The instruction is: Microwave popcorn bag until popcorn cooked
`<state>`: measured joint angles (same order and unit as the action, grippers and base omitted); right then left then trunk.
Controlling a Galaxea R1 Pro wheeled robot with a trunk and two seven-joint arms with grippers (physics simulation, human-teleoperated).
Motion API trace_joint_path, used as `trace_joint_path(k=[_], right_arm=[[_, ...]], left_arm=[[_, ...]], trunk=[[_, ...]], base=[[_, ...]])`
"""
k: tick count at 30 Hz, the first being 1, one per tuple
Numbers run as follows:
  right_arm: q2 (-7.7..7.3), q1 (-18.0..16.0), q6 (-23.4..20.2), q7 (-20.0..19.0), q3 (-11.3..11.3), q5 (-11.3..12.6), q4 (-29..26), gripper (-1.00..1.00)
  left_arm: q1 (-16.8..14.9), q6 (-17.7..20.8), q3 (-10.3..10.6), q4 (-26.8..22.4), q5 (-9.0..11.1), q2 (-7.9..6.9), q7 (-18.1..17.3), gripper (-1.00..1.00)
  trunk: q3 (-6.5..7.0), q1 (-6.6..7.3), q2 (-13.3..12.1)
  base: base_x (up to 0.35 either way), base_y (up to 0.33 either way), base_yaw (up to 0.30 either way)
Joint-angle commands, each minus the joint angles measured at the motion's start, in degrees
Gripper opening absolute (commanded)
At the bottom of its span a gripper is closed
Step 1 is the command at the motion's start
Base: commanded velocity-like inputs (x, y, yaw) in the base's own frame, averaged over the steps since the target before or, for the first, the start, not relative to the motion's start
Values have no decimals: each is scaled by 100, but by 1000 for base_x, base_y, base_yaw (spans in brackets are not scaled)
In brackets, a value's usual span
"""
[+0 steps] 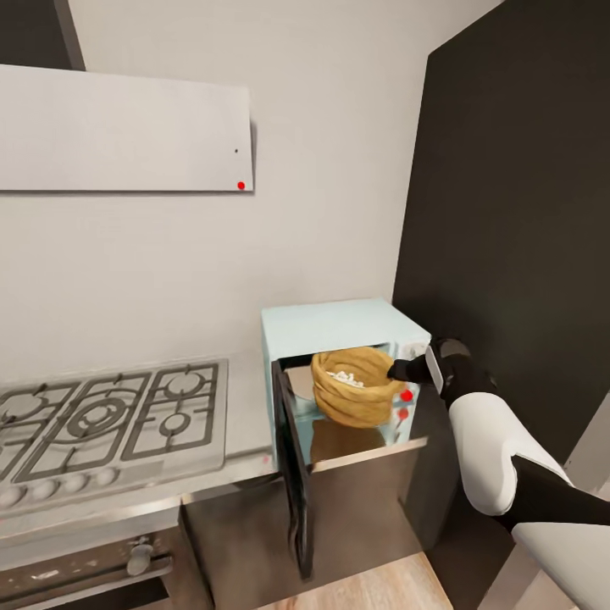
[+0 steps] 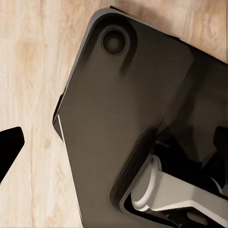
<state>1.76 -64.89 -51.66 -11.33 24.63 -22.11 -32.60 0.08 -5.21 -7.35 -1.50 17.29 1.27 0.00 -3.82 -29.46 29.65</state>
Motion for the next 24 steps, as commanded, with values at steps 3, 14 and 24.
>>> trace_joint_path(k=[3, 14, 24], right_arm=[[17, -7, -13, -40, 42, -56, -9, -100], [38, -7, -29, -69, 40, -49, 269, -100], [41, -7, -29, -77, 41, -47, 279, -100]], left_arm=[[1, -7, -47, -8, 2, 5, 0, 100], [1, -15, -47, -12, -4, 5, 0, 100], [1, -16, -47, -14, -7, 5, -9, 100]], trunk=[[-10, -6, 9], [-10, -6, 9], [-10, -6, 9]], base=[[320, 0, 0], [197, 0, 0], [97, 39, 0]])
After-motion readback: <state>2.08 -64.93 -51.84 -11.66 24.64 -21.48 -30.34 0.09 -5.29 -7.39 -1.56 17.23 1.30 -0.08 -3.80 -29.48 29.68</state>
